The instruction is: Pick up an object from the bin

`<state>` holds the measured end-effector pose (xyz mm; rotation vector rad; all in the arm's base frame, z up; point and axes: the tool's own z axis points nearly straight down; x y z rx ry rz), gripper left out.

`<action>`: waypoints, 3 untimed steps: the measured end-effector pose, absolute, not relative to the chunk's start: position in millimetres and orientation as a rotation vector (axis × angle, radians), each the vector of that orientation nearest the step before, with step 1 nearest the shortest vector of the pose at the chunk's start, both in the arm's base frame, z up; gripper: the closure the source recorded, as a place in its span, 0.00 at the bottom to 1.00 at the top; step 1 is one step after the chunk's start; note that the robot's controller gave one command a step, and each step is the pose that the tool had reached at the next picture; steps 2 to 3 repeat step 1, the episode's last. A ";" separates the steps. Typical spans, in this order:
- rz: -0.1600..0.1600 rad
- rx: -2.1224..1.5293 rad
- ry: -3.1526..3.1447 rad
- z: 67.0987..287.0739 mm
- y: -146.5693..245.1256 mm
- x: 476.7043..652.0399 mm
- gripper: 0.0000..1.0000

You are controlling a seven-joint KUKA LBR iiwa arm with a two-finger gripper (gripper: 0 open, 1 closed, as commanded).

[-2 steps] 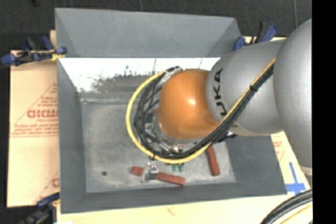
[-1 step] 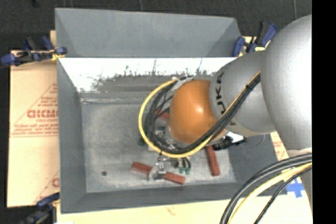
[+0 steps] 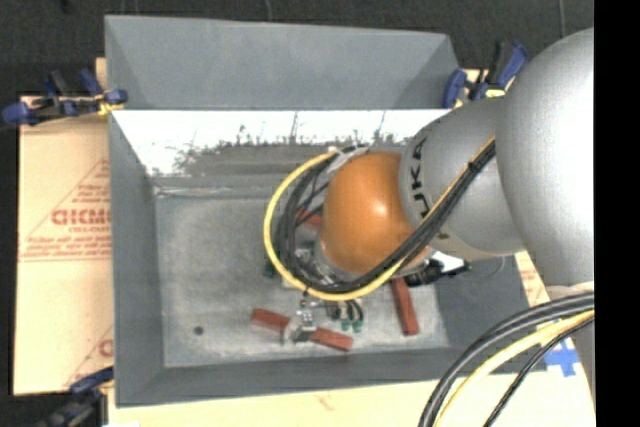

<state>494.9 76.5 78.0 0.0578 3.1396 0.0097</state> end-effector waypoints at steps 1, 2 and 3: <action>0.000 -0.025 3.137 221.6 74.4 499.3 1.00; 0.000 -0.025 3.137 221.6 74.4 499.3 1.00; 0.000 -0.025 3.137 221.6 74.4 499.3 1.00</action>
Offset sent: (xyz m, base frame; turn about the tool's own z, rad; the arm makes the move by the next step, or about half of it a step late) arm 0.0000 0.0000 0.0000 0.0000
